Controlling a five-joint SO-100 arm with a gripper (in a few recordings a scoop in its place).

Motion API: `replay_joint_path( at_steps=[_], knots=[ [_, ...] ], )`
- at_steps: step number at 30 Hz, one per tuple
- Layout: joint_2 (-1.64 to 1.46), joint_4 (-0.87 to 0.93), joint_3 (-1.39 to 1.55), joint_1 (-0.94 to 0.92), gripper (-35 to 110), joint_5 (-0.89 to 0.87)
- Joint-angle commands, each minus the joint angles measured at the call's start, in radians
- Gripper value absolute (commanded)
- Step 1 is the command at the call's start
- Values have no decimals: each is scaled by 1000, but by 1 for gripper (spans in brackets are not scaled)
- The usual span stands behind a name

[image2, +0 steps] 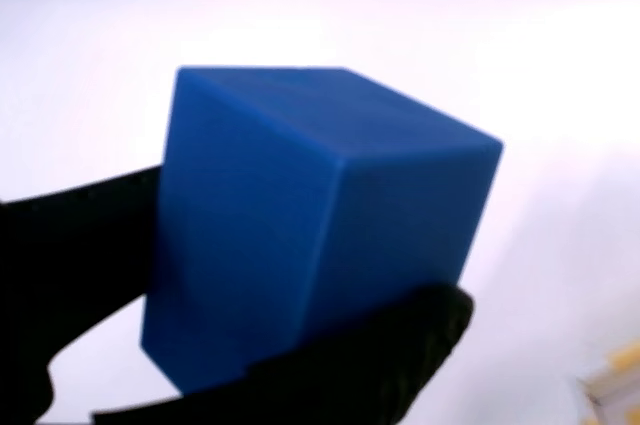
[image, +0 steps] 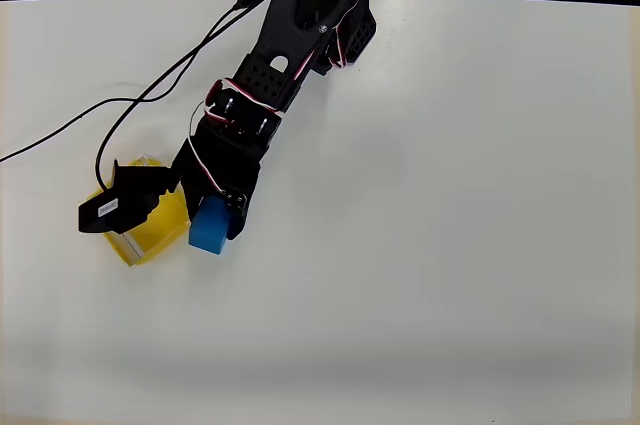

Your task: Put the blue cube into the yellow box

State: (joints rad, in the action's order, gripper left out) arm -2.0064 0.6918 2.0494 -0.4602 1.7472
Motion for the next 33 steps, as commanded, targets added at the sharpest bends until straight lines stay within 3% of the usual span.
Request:
replay_joint_path(
  at_steps=[1,15,33],
  knots=[
    [-58,-112,-35,-91,13,32],
    [190,-422,-28,-212,13,63],
    [410,-514,-61,-268,13,63]
  ],
)
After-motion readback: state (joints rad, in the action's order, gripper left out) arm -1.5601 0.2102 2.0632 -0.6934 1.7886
